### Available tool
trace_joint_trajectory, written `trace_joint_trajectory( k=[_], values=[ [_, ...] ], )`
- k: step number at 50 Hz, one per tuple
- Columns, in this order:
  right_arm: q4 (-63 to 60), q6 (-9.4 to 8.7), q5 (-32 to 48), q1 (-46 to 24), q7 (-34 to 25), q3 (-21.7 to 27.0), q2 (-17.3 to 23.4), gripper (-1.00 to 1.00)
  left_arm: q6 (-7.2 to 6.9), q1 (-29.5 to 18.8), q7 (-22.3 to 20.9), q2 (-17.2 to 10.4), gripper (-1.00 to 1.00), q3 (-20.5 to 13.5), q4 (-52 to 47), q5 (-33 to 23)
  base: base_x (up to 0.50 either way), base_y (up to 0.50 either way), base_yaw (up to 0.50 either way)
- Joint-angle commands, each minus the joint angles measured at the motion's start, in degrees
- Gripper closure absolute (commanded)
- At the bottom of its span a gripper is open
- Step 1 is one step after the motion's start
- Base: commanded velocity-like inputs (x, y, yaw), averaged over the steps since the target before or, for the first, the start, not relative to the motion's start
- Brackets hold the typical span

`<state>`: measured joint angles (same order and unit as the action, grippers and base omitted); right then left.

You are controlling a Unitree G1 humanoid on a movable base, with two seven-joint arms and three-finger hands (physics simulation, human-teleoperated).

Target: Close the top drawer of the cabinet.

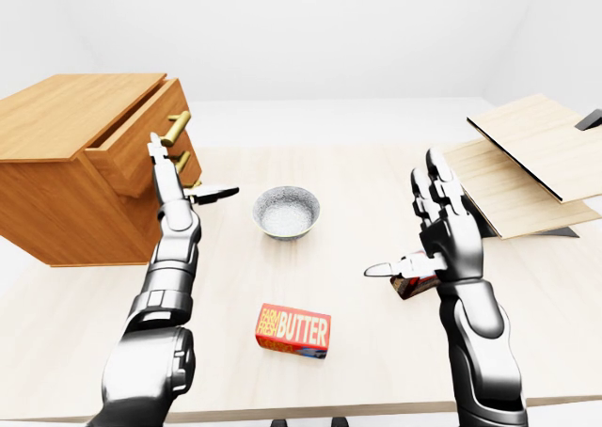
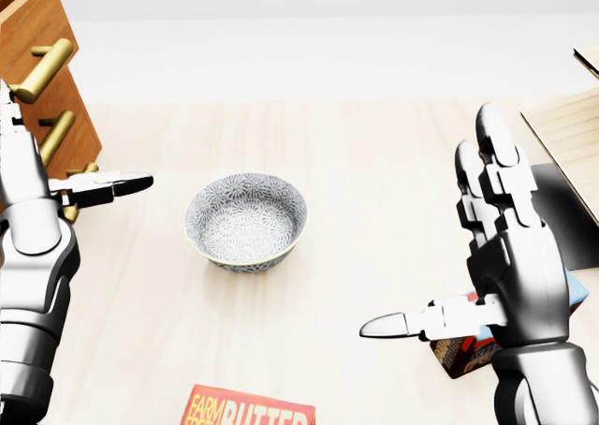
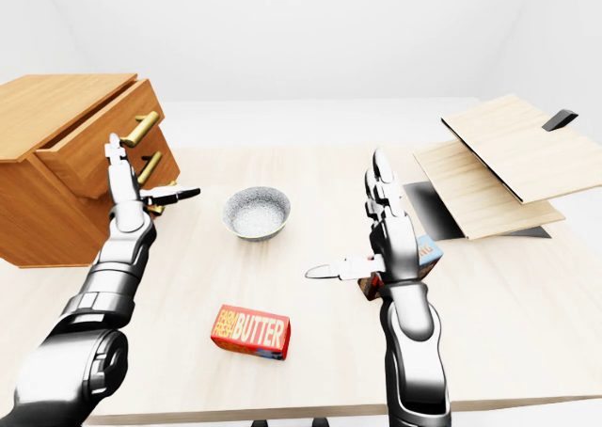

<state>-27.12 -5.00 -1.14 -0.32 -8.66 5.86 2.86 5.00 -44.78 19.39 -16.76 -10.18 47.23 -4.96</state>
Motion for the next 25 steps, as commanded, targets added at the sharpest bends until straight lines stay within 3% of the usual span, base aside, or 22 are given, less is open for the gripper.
trace_joint_trajectory(
  k=[1,25],
  values=[
    [-0.38,0.00,0.00,0.79,-0.09,0.09,-0.13,-1.00,0.00,-2.44,1.73,-1.17,-1.00,0.90,15.76,2.85,0.00,0.00,0.00],
    [-4.65,0.00,0.52,3.34,-0.11,-0.07,-0.74,-1.00,0.00,-4.29,9.12,-3.81,-1.00,0.00,20.09,3.17,0.00,0.00,0.00]
  ],
)
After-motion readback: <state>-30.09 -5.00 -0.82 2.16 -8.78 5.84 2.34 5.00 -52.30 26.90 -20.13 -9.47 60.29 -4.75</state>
